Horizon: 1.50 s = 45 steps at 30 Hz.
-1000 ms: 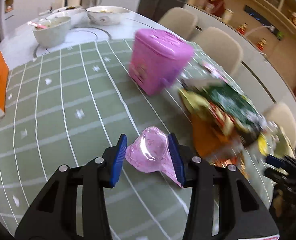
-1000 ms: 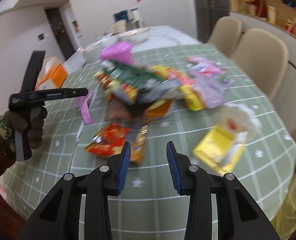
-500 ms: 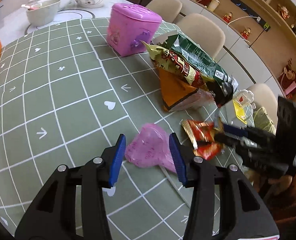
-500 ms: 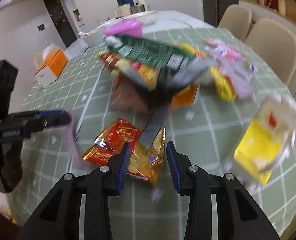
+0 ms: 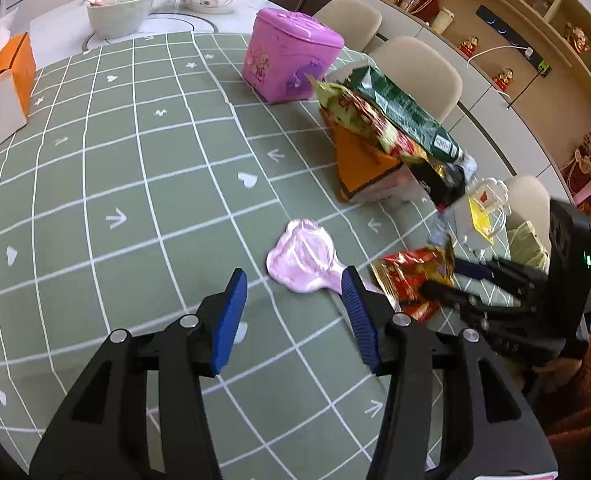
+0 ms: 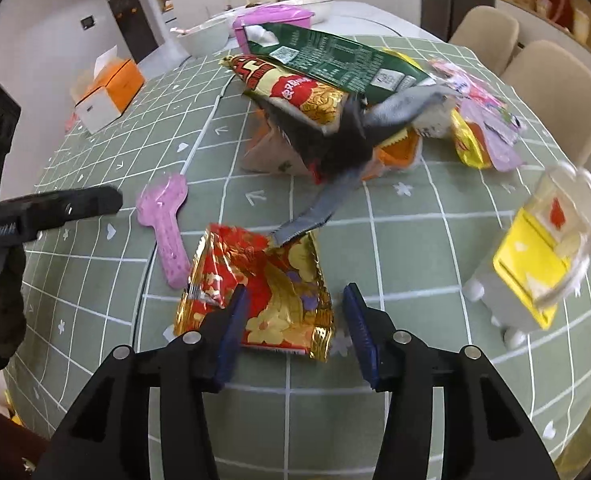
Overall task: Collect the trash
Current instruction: 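Grasp the pink plastic wrapper with the left gripper while the right gripper grasps the red-gold wrapper, then carry both wrappers to the plastic bag and release them inside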
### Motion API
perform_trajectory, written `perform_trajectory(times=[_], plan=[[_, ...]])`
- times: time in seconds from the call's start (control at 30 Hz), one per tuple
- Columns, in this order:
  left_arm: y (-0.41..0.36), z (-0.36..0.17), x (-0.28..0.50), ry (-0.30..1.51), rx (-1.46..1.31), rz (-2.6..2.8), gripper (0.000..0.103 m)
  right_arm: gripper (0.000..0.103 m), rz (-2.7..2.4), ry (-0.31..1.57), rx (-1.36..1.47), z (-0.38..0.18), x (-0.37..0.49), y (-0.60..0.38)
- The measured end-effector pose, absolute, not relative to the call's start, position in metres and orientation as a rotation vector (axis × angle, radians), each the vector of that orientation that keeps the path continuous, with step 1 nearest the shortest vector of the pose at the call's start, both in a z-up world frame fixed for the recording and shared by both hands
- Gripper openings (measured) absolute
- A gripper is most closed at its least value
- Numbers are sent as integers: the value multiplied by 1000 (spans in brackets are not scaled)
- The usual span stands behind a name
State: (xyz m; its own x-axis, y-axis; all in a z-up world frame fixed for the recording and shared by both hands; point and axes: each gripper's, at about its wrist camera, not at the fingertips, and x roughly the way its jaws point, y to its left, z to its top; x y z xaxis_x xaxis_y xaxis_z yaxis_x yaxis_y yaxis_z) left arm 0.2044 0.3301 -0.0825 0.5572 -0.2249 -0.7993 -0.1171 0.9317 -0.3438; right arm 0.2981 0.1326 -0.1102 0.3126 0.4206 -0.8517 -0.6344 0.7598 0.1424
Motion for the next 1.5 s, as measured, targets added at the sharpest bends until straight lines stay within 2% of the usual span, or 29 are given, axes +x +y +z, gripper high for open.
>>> perform_trajectory(times=[0.13, 0.2, 0.27, 0.37, 0.67, 1.0, 1.13, 1.3, 1.5], plan=[[328, -82, 196, 989, -395, -52, 47, 46, 740, 1015, -258, -112, 309, 140], [328, -82, 192, 991, -406, -46, 47, 27, 766, 1023, -275, -109, 309, 140], [327, -80, 190, 989, -409, -42, 48, 17, 773, 1020, -247, -98, 308, 134], [325, -80, 191, 989, -423, -36, 54, 12, 732, 989, -204, -78, 302, 117], [326, -78, 213, 946, -462, 152, 54, 11, 608, 936, -134, -46, 279, 67], [298, -92, 232, 983, -291, 199, 54, 11, 552, 939, -90, -52, 250, 45], [293, -94, 235, 987, -260, 166, 42, 11, 528, 920, -70, -46, 246, 36], [281, -51, 227, 878, -228, 65, 42, 11, 516, 842, -43, -19, 244, 20], [261, 33, 227, 695, -234, 21, 42, 11, 510, 718, -52, 28, 253, -5]])
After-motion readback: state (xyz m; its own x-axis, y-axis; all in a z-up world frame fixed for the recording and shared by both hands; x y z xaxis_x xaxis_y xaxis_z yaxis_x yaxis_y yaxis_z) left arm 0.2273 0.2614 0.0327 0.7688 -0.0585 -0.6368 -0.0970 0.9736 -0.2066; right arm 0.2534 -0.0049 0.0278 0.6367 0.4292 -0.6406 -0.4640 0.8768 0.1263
